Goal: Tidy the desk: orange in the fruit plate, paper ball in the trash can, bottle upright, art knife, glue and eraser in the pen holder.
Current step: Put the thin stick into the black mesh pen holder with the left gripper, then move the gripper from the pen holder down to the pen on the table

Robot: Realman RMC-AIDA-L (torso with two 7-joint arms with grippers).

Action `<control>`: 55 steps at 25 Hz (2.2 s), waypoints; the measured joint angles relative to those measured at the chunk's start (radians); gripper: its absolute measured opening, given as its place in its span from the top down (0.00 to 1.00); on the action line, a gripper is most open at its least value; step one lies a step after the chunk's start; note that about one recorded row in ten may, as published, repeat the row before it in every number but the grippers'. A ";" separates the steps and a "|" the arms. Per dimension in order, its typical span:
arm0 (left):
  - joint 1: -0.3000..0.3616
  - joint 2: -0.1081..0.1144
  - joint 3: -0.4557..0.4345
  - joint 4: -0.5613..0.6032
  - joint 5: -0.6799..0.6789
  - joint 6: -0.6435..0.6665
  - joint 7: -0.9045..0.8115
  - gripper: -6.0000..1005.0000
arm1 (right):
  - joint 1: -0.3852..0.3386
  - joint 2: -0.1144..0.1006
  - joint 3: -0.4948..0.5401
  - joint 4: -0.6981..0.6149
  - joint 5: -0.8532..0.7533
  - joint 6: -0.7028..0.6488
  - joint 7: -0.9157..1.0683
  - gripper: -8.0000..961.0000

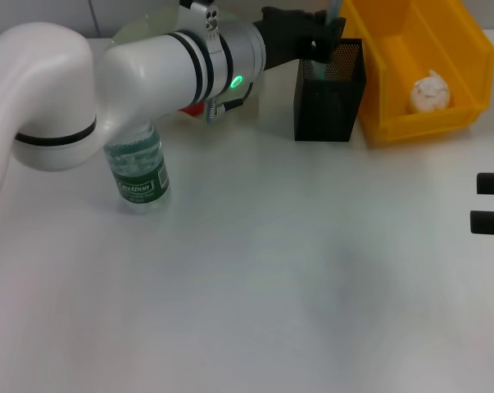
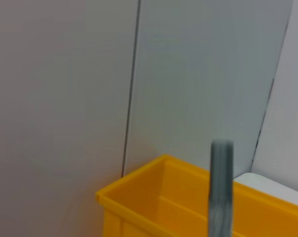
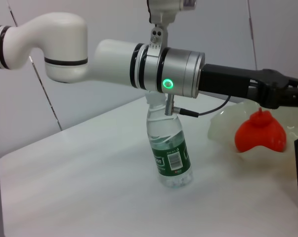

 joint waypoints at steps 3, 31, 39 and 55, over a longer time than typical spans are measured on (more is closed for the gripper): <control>0.001 0.000 0.000 -0.004 -0.004 -0.001 0.001 0.78 | 0.007 0.000 0.000 0.000 0.000 0.000 -0.001 0.37; 0.424 0.019 -0.438 0.249 0.085 0.739 0.251 0.19 | 0.027 0.015 0.000 0.009 0.053 0.069 -0.012 0.37; 0.421 0.022 -0.444 0.237 0.135 0.754 0.243 0.19 | 0.030 0.015 0.000 0.009 0.054 0.069 -0.012 0.37; 0.572 0.062 -0.883 0.223 0.420 1.456 0.261 0.19 | 0.138 0.015 -0.341 -0.297 -0.006 0.258 0.184 0.37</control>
